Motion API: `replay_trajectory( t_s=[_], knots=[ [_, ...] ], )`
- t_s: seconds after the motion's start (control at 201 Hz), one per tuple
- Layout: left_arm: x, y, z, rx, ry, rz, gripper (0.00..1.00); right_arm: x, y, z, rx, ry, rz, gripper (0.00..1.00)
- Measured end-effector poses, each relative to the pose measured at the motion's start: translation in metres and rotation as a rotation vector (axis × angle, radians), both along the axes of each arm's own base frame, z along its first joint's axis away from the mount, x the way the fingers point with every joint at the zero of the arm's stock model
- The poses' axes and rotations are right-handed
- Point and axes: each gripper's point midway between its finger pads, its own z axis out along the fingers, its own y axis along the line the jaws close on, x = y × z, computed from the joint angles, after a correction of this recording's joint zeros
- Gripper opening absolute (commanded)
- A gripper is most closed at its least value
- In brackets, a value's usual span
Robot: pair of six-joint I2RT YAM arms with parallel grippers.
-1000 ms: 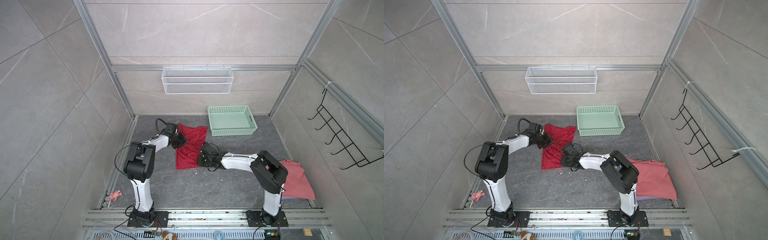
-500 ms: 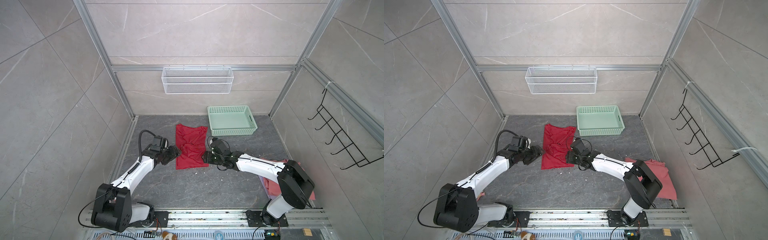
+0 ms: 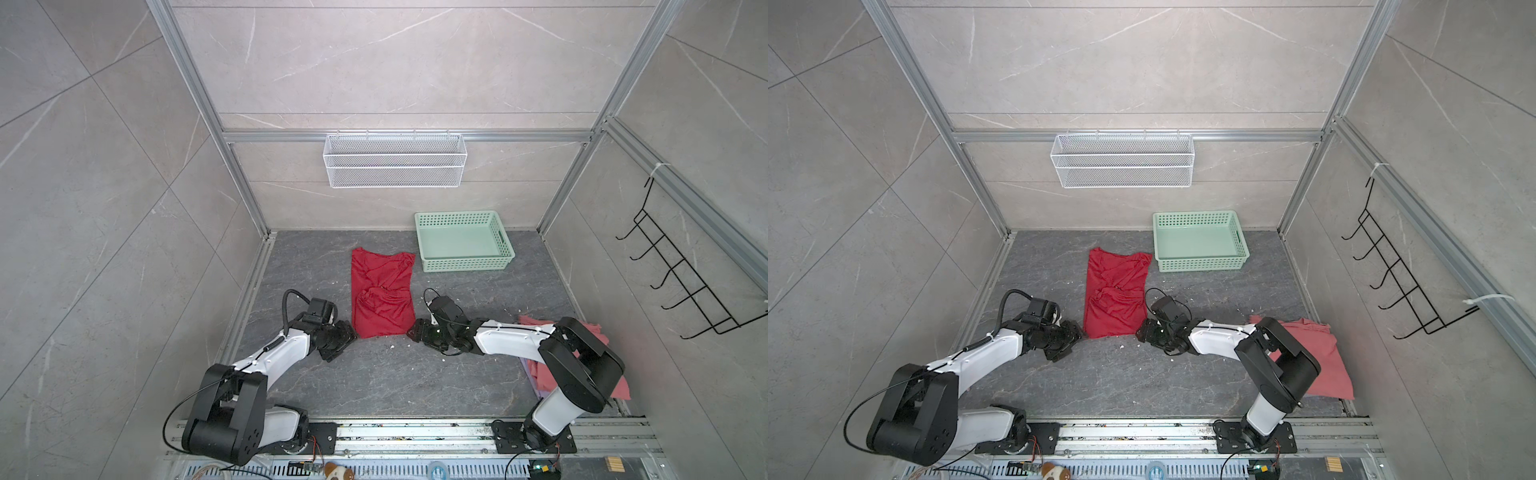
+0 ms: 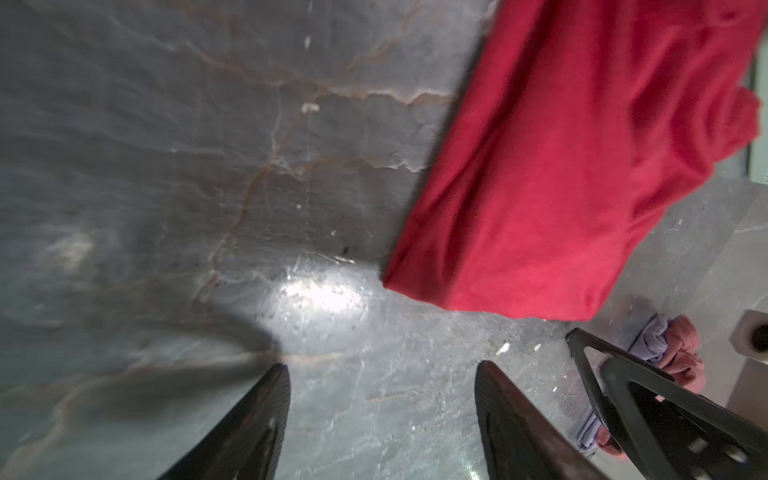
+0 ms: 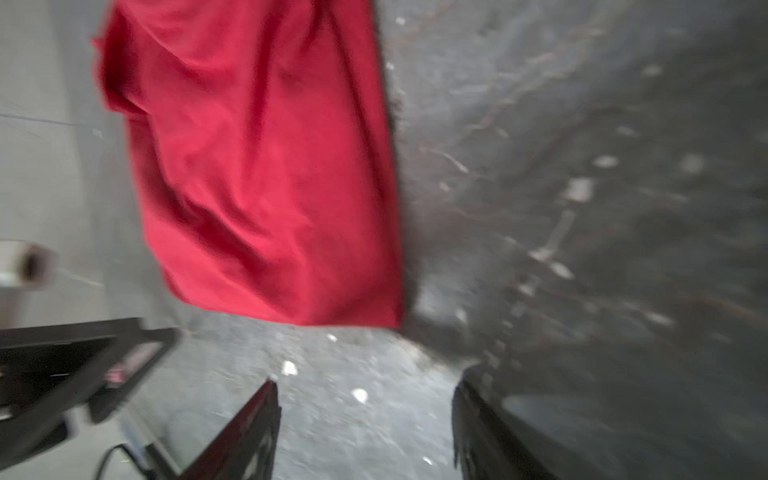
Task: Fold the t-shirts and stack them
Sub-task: 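Move both grippers to the shirt's near edge and grasp it, then fold the near edge away from the robot with both grippers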
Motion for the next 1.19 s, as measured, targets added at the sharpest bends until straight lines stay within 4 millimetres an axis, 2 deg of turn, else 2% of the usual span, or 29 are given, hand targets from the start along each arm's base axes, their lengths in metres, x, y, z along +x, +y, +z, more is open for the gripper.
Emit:
replay_trajectory(
  t_s=[0.154, 0.249, 0.329, 0.413, 0.488, 0.592, 0.677, 0.767, 0.891, 0.986, 1.075, 1.19],
  knots=[
    [0.020, -0.012, 0.000, -0.058, -0.039, 0.005, 0.66, 0.012, 0.012, 0.000, 0.065, -0.014, -0.034, 0.62],
    [0.032, -0.019, 0.000, -0.090, -0.059, 0.004, 0.61, 0.019, 0.018, -0.001, 0.084, -0.017, -0.048, 0.56],
    [0.037, -0.023, 0.000, -0.109, -0.067, 0.007, 0.54, 0.024, 0.022, -0.003, 0.088, -0.017, -0.055, 0.47],
    [0.039, -0.023, -0.003, -0.111, -0.067, 0.009, 0.40, 0.026, 0.021, -0.007, 0.076, -0.007, -0.072, 0.30],
    [0.040, -0.024, -0.006, -0.114, -0.064, 0.013, 0.21, 0.027, 0.019, -0.011, 0.054, -0.003, -0.079, 0.18],
    [0.038, -0.023, -0.012, -0.107, -0.045, 0.023, 0.00, 0.028, 0.014, -0.015, 0.009, -0.004, -0.076, 0.08],
    [0.038, -0.023, -0.012, -0.106, -0.047, 0.022, 0.00, 0.029, 0.012, -0.016, -0.025, -0.009, -0.066, 0.02],
    [0.035, -0.021, -0.010, -0.102, -0.045, 0.024, 0.00, 0.028, 0.010, -0.016, -0.058, -0.021, -0.039, 0.00],
    [0.018, -0.016, -0.003, -0.099, -0.043, 0.024, 0.00, 0.018, 0.002, -0.015, -0.124, -0.026, 0.016, 0.00],
    [-0.003, -0.012, 0.006, -0.104, -0.054, 0.020, 0.00, 0.000, 0.000, -0.010, -0.165, -0.027, 0.083, 0.00],
    [-0.026, -0.007, 0.014, -0.105, -0.055, 0.022, 0.00, -0.026, 0.001, -0.003, -0.201, -0.039, 0.153, 0.00],
    [-0.051, -0.001, 0.030, -0.118, -0.065, 0.034, 0.00, -0.059, 0.004, 0.014, -0.230, -0.077, 0.227, 0.00]
  ],
)
